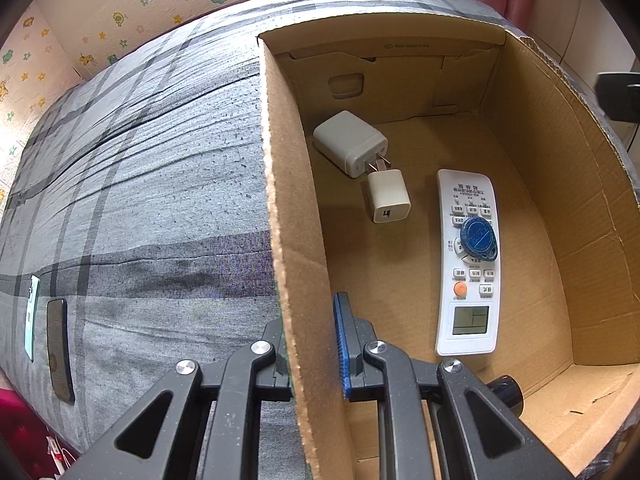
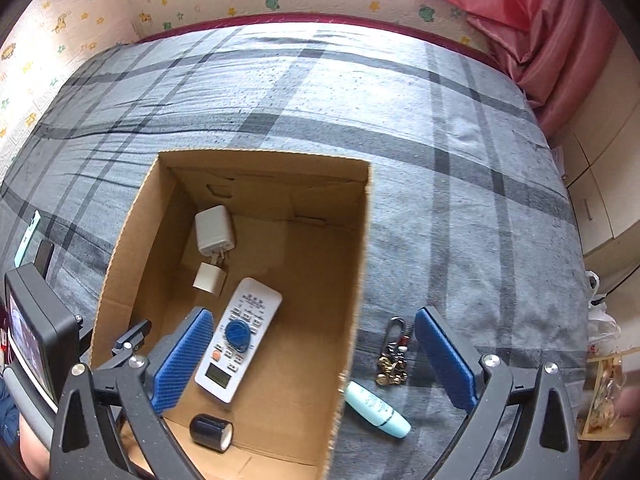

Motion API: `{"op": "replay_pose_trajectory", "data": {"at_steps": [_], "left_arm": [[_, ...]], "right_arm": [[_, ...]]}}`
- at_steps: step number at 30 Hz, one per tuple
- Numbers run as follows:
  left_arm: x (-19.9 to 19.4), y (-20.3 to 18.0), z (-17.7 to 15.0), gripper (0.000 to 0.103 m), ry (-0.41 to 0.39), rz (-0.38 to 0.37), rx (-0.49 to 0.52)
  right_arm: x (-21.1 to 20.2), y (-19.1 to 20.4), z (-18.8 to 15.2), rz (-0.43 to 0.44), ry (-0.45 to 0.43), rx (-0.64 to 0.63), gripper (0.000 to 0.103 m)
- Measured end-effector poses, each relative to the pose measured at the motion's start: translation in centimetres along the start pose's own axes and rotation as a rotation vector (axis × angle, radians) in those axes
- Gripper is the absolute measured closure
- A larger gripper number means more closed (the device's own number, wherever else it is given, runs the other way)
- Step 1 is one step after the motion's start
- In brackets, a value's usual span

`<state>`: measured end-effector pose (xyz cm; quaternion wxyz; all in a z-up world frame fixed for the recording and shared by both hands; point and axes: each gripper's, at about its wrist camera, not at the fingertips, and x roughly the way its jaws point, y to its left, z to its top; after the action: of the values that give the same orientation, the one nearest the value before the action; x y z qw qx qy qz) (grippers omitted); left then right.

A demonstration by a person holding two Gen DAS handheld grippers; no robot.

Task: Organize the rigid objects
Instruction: 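Move the right gripper out of the box toward the light-blue bottle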

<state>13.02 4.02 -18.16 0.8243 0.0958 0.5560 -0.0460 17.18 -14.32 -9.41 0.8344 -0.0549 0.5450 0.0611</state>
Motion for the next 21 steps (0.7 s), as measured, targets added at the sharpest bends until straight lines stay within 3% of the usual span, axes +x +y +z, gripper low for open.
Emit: {"op": "replay_pose_trajectory", "data": {"at_steps": [21], "left_arm": [[0.2,0.2,0.0,0.087,0.001,-0.002,-0.008]], "right_arm": [[-1.4,-6.6,-4.1,-0.058,-0.053,0.107,0.001]]}}
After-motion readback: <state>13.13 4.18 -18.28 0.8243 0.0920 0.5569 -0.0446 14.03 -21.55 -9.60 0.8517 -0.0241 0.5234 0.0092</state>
